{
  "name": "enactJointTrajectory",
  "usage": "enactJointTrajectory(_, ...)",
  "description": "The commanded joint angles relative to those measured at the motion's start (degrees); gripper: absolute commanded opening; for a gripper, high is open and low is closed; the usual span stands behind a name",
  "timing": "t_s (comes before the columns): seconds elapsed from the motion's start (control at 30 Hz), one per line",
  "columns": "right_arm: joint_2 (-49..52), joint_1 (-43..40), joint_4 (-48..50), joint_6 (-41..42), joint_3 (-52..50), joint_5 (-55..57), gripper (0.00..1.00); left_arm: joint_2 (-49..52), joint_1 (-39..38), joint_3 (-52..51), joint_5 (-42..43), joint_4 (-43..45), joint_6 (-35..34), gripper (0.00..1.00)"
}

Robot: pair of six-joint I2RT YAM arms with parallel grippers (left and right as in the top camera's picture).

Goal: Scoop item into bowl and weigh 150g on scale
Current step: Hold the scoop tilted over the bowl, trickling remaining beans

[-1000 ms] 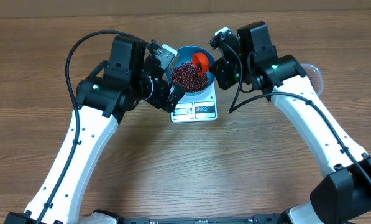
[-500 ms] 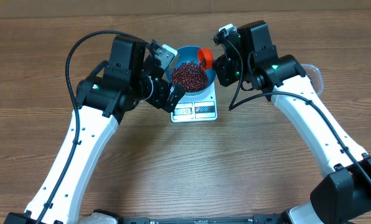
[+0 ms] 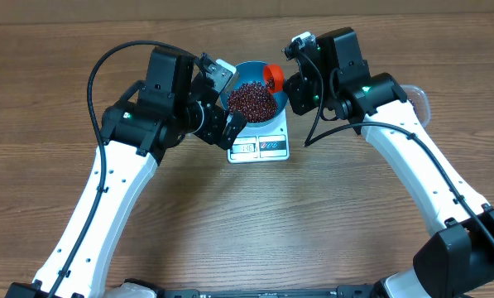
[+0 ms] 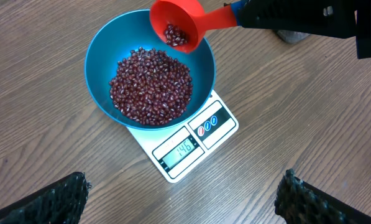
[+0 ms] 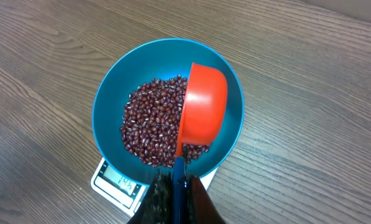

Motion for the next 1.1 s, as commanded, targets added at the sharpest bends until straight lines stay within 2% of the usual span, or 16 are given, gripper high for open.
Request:
enactJointTrajectory(0.0, -1.3, 0.1, 0.3, 0.2, 1.9, 0.4, 0.04, -1.3, -0.1, 0.9, 0.9, 0.1, 1.1, 1.00)
enactJointTrajectory(0.67, -1.3, 0.1, 0.1, 0.2, 1.9, -0.1, 0.04, -1.3, -0.1, 0.9, 0.9, 0.1, 1.1, 1.00)
enactJointTrajectory(0.77, -1.3, 0.1, -2.4, -9.1, 1.9, -7.5, 0.04, -1.3, -0.1, 0.9, 0.9, 0.1, 1.1, 1.00)
enactJointTrajectory(0.9, -1.3, 0.1, -1.3, -4.2, 1.9, -2.9, 0.04, -1.3, -0.1, 0.9, 0.9, 0.1, 1.1, 0.99)
enactJointTrajectory(1.07, -1.3, 0.1, -1.2, -4.1, 1.9, -2.9, 0.04, -1.3, -0.1, 0.9, 0.9, 0.1, 1.1, 1.00)
